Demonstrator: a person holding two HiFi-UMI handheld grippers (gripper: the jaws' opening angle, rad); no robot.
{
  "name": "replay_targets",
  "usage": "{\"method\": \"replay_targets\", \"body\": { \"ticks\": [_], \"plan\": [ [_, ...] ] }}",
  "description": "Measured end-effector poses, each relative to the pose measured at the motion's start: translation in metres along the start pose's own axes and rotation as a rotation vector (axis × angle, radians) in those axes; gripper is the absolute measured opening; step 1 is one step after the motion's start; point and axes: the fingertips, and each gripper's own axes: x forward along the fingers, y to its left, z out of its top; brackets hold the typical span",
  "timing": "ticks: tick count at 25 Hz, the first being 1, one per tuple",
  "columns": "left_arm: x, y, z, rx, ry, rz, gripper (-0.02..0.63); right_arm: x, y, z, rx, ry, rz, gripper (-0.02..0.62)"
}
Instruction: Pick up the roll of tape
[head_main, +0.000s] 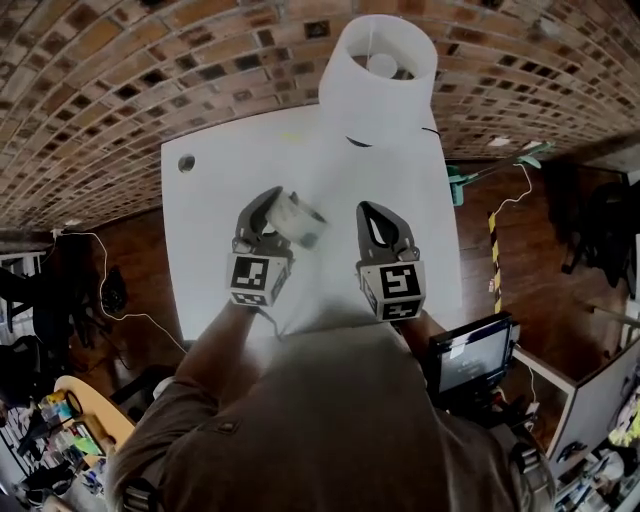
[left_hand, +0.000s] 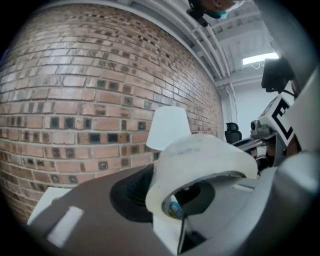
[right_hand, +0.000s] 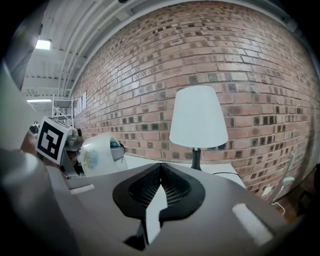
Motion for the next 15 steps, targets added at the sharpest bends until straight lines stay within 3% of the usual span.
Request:
{"method": "replay_targets", "body": {
  "ticks": [15],
  "plan": [
    [-0.063,-0.004,0.04,-0.013,-0.104,0.031,0.094,-0.037,0.03,0.031,-0.066,-0.094,0.011,0.015]
  ]
}}
